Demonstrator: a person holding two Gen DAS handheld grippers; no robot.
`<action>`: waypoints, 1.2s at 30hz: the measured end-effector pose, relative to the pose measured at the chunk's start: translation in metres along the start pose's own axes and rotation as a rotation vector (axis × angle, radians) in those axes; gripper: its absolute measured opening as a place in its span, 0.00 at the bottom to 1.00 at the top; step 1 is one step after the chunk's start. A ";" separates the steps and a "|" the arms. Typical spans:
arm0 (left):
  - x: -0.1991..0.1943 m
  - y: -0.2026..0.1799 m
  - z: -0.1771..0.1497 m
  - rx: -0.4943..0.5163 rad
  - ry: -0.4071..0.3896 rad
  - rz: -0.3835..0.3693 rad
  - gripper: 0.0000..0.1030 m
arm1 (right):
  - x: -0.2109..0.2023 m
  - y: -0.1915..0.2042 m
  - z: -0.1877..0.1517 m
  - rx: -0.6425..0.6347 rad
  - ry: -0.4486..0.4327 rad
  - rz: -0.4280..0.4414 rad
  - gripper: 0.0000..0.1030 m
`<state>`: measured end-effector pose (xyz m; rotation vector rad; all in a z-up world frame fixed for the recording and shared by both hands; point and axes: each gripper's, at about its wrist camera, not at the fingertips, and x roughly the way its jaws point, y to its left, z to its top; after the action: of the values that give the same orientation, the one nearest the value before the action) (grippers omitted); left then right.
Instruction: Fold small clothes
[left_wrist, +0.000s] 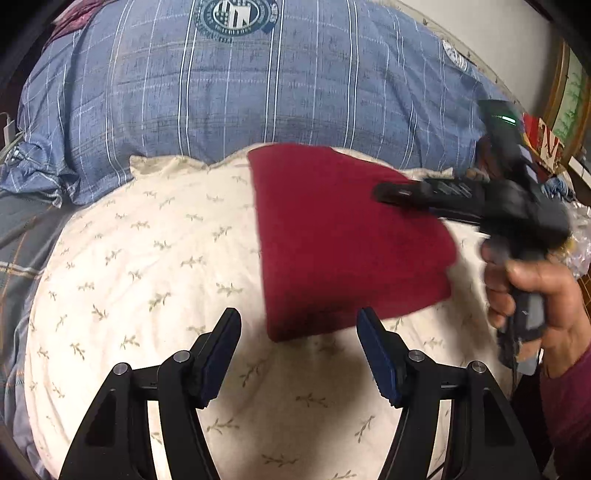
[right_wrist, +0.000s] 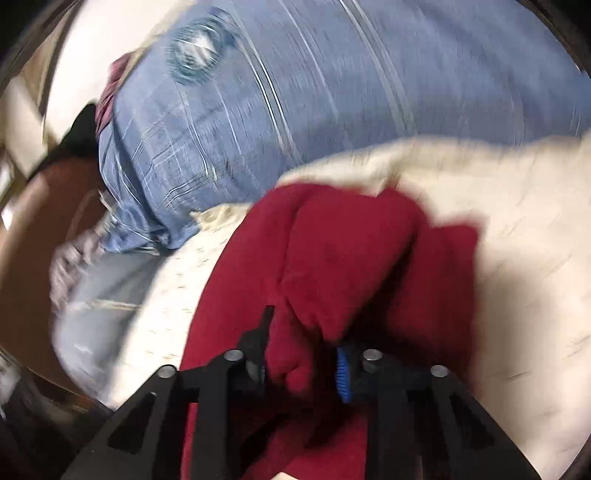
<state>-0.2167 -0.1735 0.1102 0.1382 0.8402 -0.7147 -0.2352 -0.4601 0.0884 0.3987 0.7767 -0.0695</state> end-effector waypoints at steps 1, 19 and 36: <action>0.001 0.000 0.002 -0.005 -0.006 -0.003 0.63 | -0.008 0.001 -0.001 -0.045 -0.016 -0.055 0.25; 0.080 -0.006 0.036 -0.030 0.047 0.043 0.64 | -0.006 0.015 0.003 -0.118 -0.003 -0.132 0.54; 0.094 0.000 0.049 -0.025 0.020 -0.022 0.72 | 0.013 -0.027 0.010 0.032 -0.010 -0.148 0.82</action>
<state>-0.1429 -0.2412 0.0752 0.1142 0.8705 -0.7241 -0.2250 -0.4872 0.0769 0.3702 0.7953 -0.2219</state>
